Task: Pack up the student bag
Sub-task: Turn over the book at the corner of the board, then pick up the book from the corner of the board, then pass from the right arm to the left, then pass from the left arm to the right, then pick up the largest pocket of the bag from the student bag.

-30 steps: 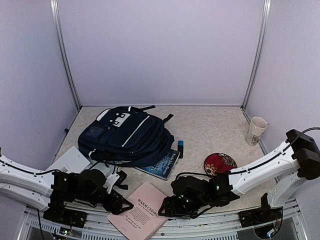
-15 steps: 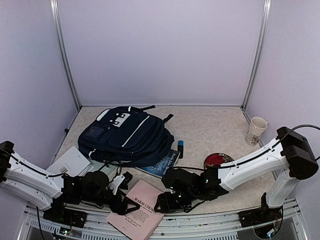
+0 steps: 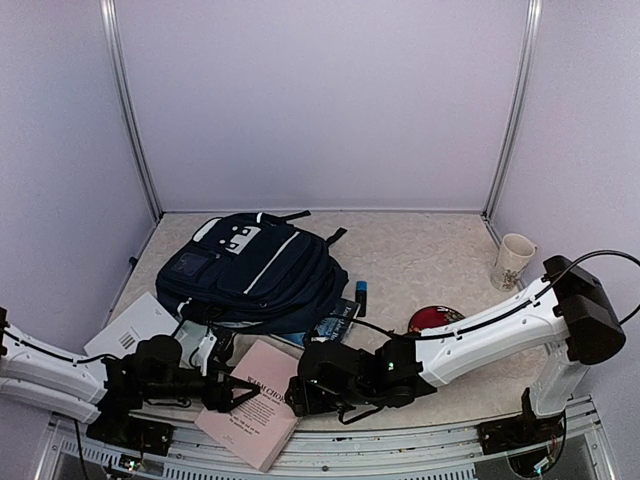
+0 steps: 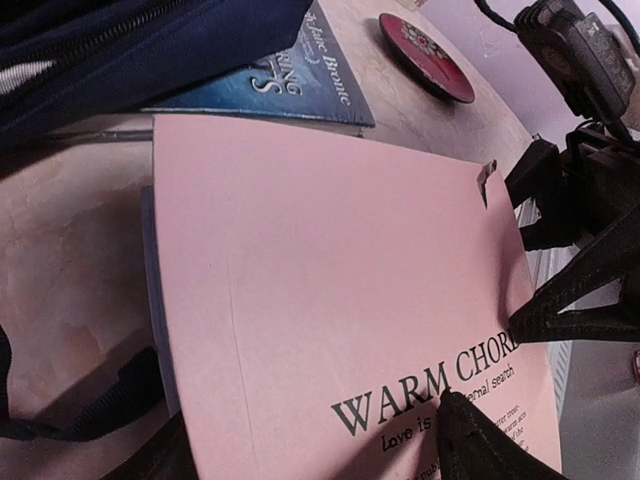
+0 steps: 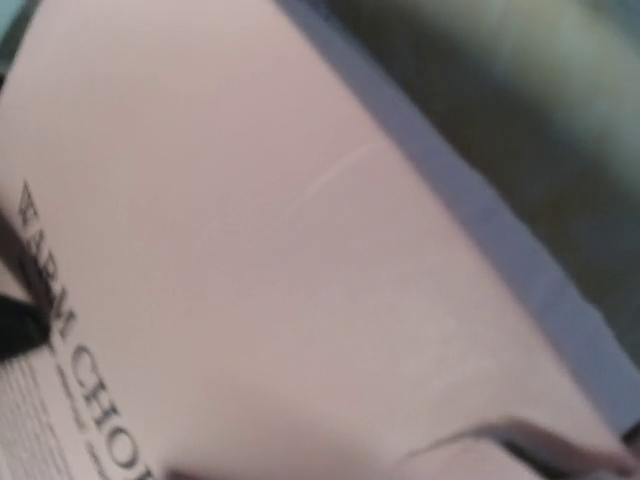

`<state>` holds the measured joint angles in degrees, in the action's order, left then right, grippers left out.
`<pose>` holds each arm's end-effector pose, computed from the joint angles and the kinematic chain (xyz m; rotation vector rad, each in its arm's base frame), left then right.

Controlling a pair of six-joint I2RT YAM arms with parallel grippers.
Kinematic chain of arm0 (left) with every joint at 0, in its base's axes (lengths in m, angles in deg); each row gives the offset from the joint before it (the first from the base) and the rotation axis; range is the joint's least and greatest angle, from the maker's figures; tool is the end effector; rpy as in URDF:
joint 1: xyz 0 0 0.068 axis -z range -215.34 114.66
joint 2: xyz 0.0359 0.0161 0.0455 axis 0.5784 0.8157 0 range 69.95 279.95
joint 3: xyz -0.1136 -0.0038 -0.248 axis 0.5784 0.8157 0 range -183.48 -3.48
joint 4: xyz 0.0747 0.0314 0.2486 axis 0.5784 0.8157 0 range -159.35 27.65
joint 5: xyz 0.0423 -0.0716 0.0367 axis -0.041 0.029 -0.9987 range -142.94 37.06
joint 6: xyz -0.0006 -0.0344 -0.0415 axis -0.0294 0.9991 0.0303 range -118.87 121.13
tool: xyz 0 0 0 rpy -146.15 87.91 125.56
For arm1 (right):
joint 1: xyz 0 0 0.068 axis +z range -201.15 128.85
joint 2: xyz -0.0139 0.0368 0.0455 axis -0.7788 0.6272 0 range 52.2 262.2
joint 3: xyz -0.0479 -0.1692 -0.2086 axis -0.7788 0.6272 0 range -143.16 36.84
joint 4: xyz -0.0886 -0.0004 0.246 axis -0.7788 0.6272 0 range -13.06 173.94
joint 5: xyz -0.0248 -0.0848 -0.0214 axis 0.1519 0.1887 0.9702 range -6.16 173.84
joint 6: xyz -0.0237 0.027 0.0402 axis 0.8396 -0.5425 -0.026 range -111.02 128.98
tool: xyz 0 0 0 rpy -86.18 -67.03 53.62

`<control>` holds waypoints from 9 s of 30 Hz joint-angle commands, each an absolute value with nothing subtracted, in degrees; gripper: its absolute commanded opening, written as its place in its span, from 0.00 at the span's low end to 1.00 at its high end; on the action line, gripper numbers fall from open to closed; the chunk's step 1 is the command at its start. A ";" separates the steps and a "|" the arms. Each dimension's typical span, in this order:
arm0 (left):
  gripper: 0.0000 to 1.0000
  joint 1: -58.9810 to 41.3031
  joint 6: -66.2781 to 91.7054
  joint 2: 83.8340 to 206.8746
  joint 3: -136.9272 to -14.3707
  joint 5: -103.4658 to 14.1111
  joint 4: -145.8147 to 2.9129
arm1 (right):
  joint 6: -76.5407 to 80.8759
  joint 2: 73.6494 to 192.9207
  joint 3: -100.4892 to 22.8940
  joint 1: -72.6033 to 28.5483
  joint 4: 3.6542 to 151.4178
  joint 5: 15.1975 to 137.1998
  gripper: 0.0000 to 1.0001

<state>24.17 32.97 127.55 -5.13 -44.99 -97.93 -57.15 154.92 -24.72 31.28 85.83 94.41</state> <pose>0.0782 -0.1425 0.1168 0.6276 2.1526 -1.0835 0.0554 0.3680 0.1714 -0.2875 2.6369 0.8610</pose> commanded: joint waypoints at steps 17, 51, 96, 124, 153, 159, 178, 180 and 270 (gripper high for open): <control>0.72 24.16 28.99 136.37 -15.86 -24.76 -127.11 | -45.63 162.09 -58.42 32.35 88.93 95.31 0.69; 0.75 18.55 40.03 157.62 -18.19 -27.34 -143.16 | -50.58 151.12 -44.90 32.97 100.32 101.23 0.68; 0.77 24.30 26.02 177.77 -41.50 -21.29 -104.74 | -68.35 127.04 2.57 17.14 81.86 88.06 0.20; 0.99 24.55 23.64 144.62 -36.62 -40.76 -105.74 | -55.40 119.22 -24.68 17.84 116.78 95.44 0.00; 0.99 9.25 38.36 136.56 -31.10 -25.49 -106.21 | -33.55 122.23 -39.15 18.04 115.52 94.91 0.00; 0.99 8.25 41.07 137.57 -24.98 -23.91 -117.10 | -31.77 117.39 -35.19 17.18 112.59 95.40 0.00; 0.70 15.51 50.31 159.23 -32.64 -11.55 -152.57 | -27.58 119.28 -35.34 16.88 107.41 89.66 0.00; 0.54 15.38 49.41 157.08 -32.18 -11.92 -152.02 | -26.98 119.25 -35.26 16.81 106.97 88.42 0.00; 0.91 8.24 -3.86 182.91 -87.98 -69.05 -31.73 | -18.16 94.28 -13.44 -11.52 104.35 78.70 0.15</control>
<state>8.36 -3.62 178.63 -86.57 -62.46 -37.58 -17.58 94.20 -11.65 -11.10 106.94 80.31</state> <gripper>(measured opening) 0.940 0.300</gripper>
